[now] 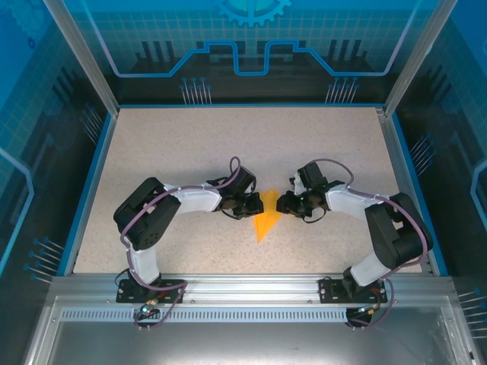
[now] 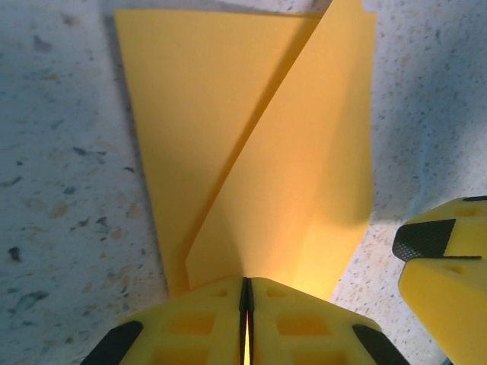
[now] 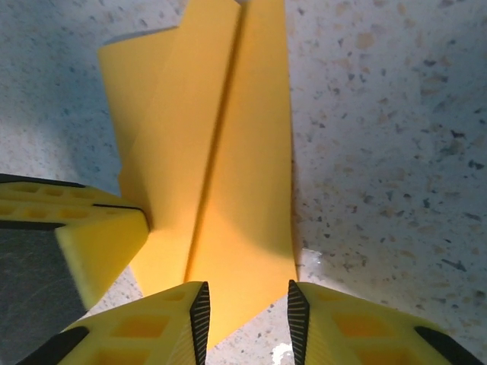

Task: Fold a paper plane with a square sheet of paper (pick it up from the middle)
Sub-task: Fourth fold the wing at the center of the table.

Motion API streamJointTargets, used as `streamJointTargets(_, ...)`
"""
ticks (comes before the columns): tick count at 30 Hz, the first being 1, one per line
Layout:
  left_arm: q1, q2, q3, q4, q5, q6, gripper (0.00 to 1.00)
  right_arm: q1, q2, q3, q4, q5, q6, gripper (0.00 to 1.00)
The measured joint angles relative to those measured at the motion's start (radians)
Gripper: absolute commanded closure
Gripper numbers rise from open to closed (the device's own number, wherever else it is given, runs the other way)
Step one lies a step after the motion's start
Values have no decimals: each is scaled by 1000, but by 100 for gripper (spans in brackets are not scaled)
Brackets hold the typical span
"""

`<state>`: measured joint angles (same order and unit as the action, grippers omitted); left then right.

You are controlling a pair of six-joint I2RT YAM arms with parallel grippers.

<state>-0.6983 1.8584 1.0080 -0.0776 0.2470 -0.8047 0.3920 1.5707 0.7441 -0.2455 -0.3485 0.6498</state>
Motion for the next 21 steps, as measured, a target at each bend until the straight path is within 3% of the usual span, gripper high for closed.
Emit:
streamJointTargets(11, 0, 7, -1, -5, -7, 3, 88, -15, 48, 4, 13, -27, 0, 64)
streamJointTargets(21, 0, 8, -10, 8, -6, 2, 88, -26, 62, 1, 72, -76, 12, 70)
